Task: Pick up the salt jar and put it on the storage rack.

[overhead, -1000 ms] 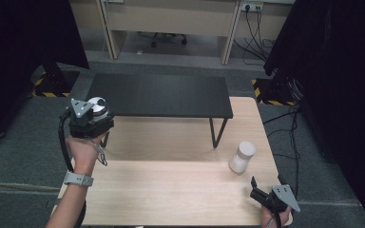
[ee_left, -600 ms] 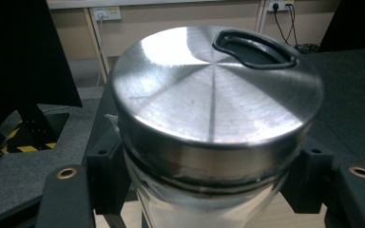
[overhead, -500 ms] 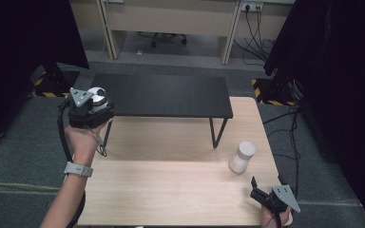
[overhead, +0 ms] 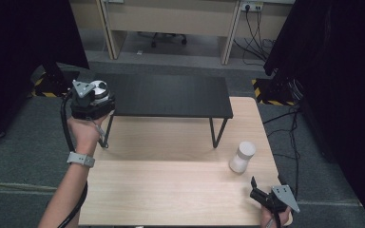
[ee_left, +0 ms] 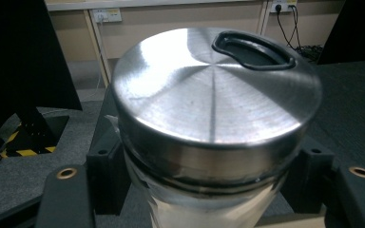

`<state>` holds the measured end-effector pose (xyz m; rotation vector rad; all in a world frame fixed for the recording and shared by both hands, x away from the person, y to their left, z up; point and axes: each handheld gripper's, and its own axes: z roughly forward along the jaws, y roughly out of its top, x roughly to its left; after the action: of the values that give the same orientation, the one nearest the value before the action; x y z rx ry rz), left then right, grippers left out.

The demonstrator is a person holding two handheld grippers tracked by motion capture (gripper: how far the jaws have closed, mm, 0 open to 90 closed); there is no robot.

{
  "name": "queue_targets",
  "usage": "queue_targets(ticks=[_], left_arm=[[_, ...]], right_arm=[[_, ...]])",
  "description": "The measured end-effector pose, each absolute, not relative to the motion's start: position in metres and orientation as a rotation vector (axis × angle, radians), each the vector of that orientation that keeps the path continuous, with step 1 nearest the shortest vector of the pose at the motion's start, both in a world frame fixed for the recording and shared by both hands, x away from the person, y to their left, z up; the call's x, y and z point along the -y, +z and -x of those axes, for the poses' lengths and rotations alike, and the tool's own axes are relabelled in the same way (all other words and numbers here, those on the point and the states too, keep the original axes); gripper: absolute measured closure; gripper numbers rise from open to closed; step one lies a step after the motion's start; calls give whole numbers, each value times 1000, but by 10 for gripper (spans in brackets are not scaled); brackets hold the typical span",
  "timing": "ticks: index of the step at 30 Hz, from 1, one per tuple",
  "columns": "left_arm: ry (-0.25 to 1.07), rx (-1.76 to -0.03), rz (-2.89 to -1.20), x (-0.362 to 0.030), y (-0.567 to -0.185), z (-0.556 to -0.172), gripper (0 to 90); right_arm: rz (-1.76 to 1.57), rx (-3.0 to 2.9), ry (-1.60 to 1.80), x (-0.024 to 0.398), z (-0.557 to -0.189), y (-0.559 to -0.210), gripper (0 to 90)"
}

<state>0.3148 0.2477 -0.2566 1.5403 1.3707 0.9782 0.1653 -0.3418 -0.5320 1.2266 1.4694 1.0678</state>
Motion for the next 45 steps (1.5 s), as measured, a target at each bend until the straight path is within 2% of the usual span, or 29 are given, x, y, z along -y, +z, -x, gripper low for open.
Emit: queue_targets(ticks=[27,34,45], left_arm=[[952,-1357,-1553,-245,-253,-369,307],[992,-1361,-1572,-237,-254,-379,307],[971,-1361,-1582,-235,-256,-387,307]], right_arm=[[-1219,-1512,1036,341,-169,-528,3],[-1209,-1517,1043,342,-168,-528,3],[-1204,-1513,1041,341,-168,-529,3]])
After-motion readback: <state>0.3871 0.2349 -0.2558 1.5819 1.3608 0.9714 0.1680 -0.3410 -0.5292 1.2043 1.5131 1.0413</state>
